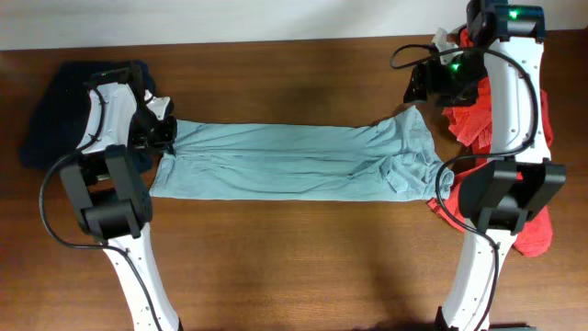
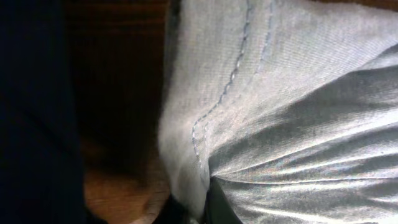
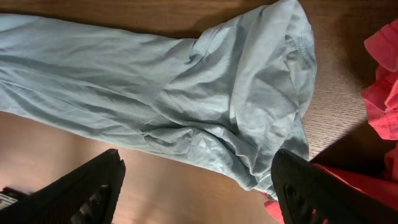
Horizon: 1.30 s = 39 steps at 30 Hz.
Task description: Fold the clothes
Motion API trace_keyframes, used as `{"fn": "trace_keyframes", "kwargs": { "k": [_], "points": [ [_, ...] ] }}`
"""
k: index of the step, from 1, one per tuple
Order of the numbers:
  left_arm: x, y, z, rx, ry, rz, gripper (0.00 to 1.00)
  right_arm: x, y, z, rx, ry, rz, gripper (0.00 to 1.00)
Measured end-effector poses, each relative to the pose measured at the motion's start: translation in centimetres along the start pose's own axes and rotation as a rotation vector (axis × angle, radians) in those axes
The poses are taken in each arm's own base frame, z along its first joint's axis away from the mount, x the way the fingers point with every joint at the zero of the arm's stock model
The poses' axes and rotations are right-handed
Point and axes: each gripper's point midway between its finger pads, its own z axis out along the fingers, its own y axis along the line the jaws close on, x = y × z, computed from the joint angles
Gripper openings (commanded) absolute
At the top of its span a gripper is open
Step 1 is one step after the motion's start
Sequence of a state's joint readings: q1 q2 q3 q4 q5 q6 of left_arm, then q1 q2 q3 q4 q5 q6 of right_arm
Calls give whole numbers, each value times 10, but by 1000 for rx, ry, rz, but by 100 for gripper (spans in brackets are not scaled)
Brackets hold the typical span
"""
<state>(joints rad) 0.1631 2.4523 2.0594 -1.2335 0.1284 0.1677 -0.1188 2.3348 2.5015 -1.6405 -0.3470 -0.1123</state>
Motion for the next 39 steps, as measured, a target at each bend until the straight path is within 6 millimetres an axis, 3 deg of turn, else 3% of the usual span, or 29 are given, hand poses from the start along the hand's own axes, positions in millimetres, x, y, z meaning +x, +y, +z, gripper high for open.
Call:
{"fn": "trace_keyframes", "kwargs": {
  "k": [8,13,19,26,31,34,39],
  "points": [
    [0,-10,-2,23,3,4,1,0,0,0,0,0,0,79],
    [0,-36,-6,31,2,52,1,0,0,0,0,1,0,79],
    [-5,-69,-45,34,-81,107,0,0,0,0,0,1,0,79],
    [-4,-76,-102,26,-196,109,1,1,0,0,0,2,0,79],
    [-3,-85,-117,25,-229,114,1,0,0,0,0,2,1,79],
    [-3,-101,-115,28,-226,145,1,1,1,0,-1,3,-2,79],
    [0,-152,-109,35,-221,242,1,1,9,3,-3,9,-20,79]
  ]
}}
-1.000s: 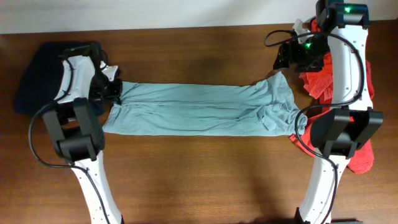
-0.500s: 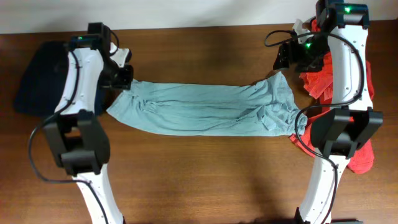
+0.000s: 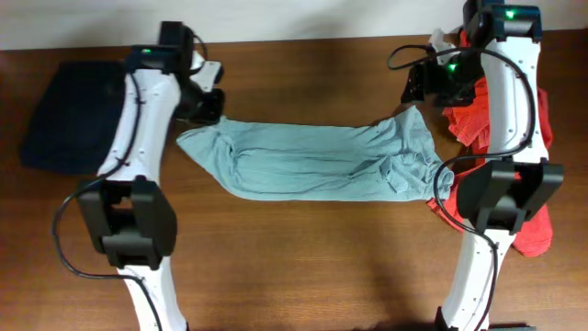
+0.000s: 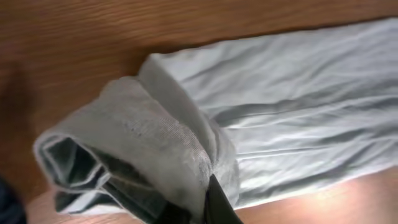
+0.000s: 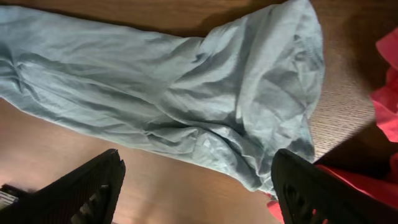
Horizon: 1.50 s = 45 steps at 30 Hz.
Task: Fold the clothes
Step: 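Lift the strip's left end with the left gripper and fold it rightward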
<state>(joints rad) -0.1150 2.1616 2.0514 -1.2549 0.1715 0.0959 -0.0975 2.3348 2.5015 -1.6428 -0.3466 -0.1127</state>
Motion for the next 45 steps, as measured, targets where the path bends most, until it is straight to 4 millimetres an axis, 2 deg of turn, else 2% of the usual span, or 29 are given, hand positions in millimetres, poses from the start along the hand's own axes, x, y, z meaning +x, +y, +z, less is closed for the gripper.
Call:
{"fn": "trace_keyframes", "kwargs": {
  "k": [9,18,25,30,34,38,45],
  "points": [
    [-1,-59,9,18,9,91,1,0,4,1,-1,4,-9,79],
    [5,-105,15,35,21,140,1,-1,-1,0,8,-5,-3,79],
    [5,-136,18,44,3,166,1,-9,-30,-12,-12,-65,57,79],
    [3,-152,19,48,-14,170,1,-11,-61,-28,-69,-123,138,79],
    [-1,-160,20,53,-38,160,1,-10,-76,-37,-97,-149,180,79],
    [-1,-169,26,60,-40,156,0,-10,-78,-39,-108,-156,188,79],
    [4,-198,56,73,-17,197,0,-11,-75,-39,-122,-159,184,79]
  ]
}}
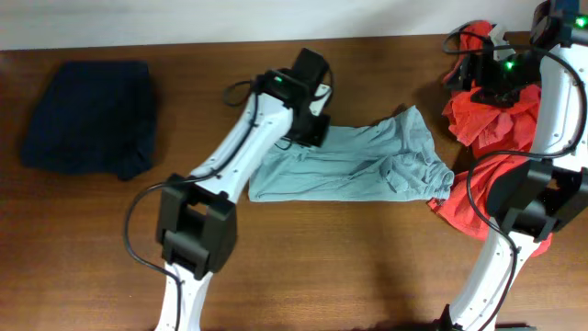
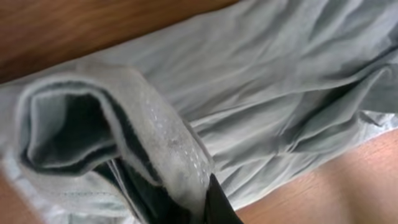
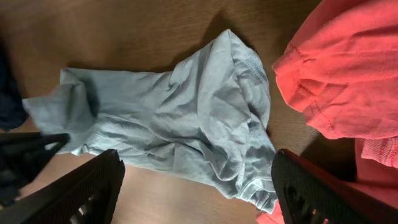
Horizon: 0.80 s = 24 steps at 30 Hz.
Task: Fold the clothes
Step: 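Lift the strip's left end with the left gripper and fold it rightward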
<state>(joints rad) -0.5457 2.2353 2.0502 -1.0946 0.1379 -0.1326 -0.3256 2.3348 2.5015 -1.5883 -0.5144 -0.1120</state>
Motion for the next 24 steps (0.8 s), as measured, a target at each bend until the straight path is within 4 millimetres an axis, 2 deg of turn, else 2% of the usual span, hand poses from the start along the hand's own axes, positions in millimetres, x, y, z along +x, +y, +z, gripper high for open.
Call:
{"fn": "trace_keyframes", "kwargs": {
  "k": [4,7,18,24],
  "points": [
    [1,-18,11,11,2,25,1,0,0,0,-1,0,0,79],
    [0,-27,12,18,-5,35,0,0,0,0,-2,0,0,79],
    [-7,-50,16,39,-49,62,0,0,1,0,-4,1,1,79],
    [-2,-64,33,45,-30,78,0,1,1,0,-4,4,2,79]
  ]
}}
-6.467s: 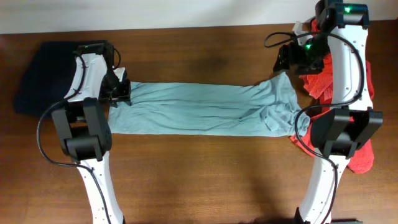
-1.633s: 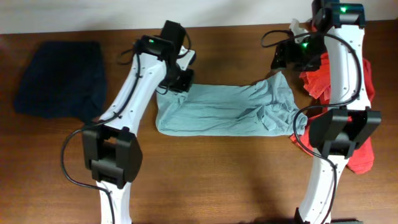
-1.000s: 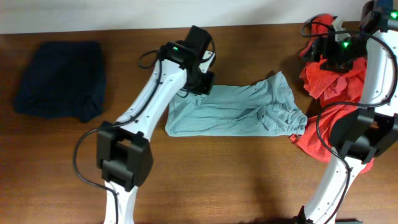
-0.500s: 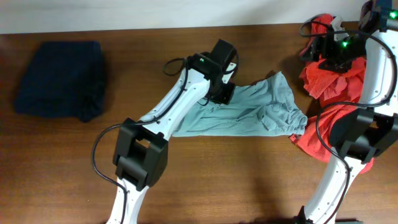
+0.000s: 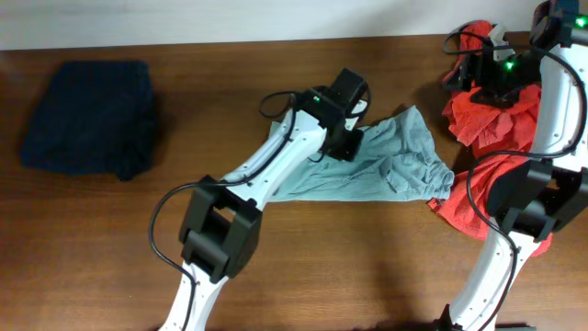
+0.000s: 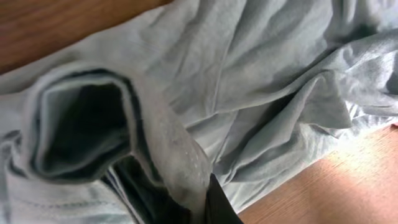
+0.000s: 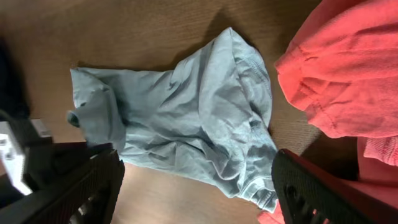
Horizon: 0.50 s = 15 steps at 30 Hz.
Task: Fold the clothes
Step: 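Lift the strip's left end with the left gripper and fold it rightward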
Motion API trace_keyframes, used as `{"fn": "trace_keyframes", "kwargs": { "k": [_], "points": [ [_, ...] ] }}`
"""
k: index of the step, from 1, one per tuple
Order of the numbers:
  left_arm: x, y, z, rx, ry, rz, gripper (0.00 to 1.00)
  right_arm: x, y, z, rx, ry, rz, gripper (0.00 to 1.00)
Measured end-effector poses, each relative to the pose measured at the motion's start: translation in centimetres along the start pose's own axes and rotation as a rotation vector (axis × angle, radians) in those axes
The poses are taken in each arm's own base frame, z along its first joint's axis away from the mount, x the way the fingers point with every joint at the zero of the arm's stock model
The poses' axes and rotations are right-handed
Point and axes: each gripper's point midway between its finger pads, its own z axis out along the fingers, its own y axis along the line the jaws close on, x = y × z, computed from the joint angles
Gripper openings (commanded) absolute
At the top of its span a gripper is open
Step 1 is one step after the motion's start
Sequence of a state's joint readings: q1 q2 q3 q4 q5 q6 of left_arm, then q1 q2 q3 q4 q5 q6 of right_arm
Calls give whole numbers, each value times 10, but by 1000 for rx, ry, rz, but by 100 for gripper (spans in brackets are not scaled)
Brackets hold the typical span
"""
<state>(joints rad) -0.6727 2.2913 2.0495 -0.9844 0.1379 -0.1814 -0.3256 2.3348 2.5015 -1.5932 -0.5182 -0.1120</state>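
Note:
A light blue-green shirt (image 5: 395, 165) lies crumpled right of the table's middle. Its left end is doubled over onto the rest. My left gripper (image 5: 347, 138) is shut on that end and holds it above the shirt's middle. In the left wrist view the pinched hem (image 6: 155, 130) loops up from the left gripper (image 6: 200, 208), with the shirt (image 6: 267, 81) spread below. My right gripper (image 5: 480, 75) hangs open high over the red clothes at the far right. Its fingers (image 7: 81, 186) frame the shirt (image 7: 186, 112), and nothing is between them.
A folded dark navy garment (image 5: 92, 115) lies at the far left. A pile of red clothes (image 5: 501, 115) sits at the right edge beside the shirt, and more red cloth (image 5: 473, 198) lies under the right arm's base. The red cloth (image 7: 348, 68) also fills the right wrist view's right side.
My left gripper has moved further right with the shirt's end, so more of the shirt now lies doubled over. The right arm has not moved.
The shirt lay stretched across the table, my left gripper shut on its left end by the navy garment, my right gripper open over its right end. The left gripper then held that end further right each time, shortening the shirt. The right gripper moved over the red pile.

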Motion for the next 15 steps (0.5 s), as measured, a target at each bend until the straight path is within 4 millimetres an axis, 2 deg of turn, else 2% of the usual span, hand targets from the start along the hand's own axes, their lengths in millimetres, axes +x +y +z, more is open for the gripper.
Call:
{"fn": "trace_keyframes", "kwargs": {
  "k": [2,3,4,6,10,15],
  "points": [
    [2,-2,5,1,7,2,1,0,0,0,0,1,1,79],
    [3,-4,7,2,11,4,4,0,0,0,0,1,1,79],
    [3,-5,8,2,11,7,17,1,0,0,0,2,1,79],
    [2,-7,11,5,9,6,50,1,0,0,0,3,2,79],
    [-3,-15,13,18,-15,22,98,1,0,0,0,3,1,80],
    [-3,-20,12,30,-15,24,99,1,0,0,0,3,2,80]
  ]
}}
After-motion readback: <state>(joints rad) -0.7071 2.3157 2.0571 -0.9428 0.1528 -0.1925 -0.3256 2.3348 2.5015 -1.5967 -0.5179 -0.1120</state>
